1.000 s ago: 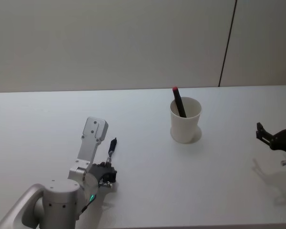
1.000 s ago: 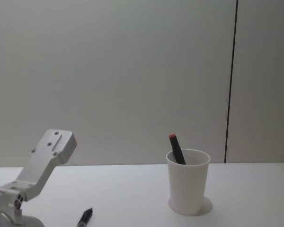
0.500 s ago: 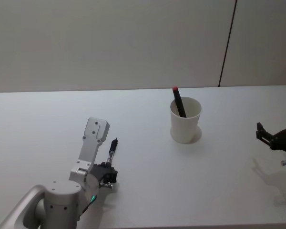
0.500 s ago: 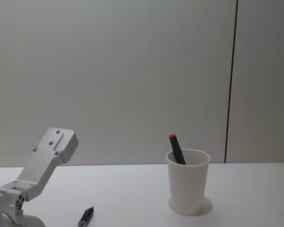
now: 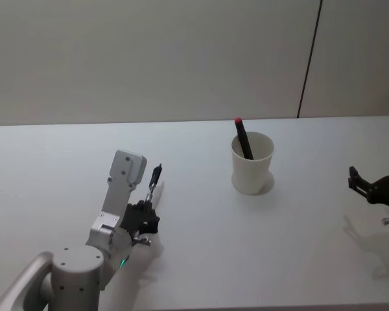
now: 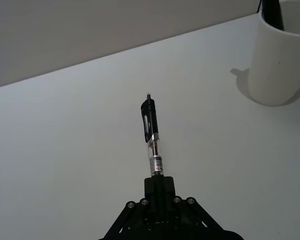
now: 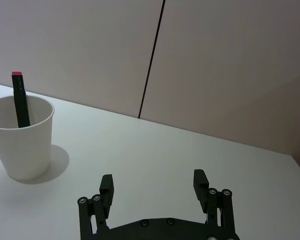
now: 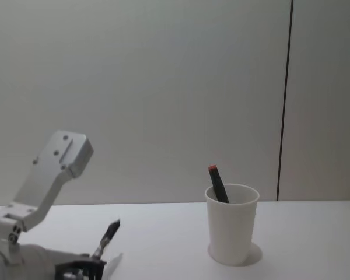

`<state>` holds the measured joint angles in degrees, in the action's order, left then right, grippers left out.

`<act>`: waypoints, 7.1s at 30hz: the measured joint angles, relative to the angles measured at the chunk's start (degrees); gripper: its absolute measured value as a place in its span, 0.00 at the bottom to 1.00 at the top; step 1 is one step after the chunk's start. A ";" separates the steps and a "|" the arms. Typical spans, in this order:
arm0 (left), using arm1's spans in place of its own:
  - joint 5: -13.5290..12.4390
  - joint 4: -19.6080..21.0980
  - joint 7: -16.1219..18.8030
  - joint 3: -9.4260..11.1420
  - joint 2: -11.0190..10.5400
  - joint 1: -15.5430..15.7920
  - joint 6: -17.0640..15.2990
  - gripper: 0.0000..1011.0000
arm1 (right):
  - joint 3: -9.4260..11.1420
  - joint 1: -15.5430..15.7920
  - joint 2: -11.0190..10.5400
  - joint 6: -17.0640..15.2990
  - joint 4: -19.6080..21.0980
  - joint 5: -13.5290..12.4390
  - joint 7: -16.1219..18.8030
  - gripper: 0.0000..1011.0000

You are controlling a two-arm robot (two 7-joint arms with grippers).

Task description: Place the pen into the pen holder.

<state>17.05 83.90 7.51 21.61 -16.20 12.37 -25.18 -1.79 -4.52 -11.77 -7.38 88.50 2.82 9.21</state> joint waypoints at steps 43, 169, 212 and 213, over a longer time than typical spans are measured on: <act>-8.74 4.93 -25.22 -0.24 -3.51 -0.77 26.45 0.12 | 0.00 0.00 0.00 0.00 0.00 0.00 0.00 0.99; -9.11 -8.90 -46.32 3.56 3.94 9.57 37.20 0.12 | 3.49 7.26 -4.21 -8.69 10.08 -38.84 26.02 0.99; -9.11 -8.90 -46.32 3.56 3.94 9.56 37.20 0.12 | -0.08 0.84 0.21 -18.34 4.63 -58.32 15.86 0.99; -9.11 -8.90 -46.32 3.55 3.94 9.56 37.20 0.12 | -0.14 0.76 0.24 -18.34 4.53 -58.54 15.86 0.99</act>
<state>7.94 75.00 -38.81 25.16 -12.26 21.93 12.02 -1.93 -3.76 -11.53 -25.72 93.03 -55.72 25.06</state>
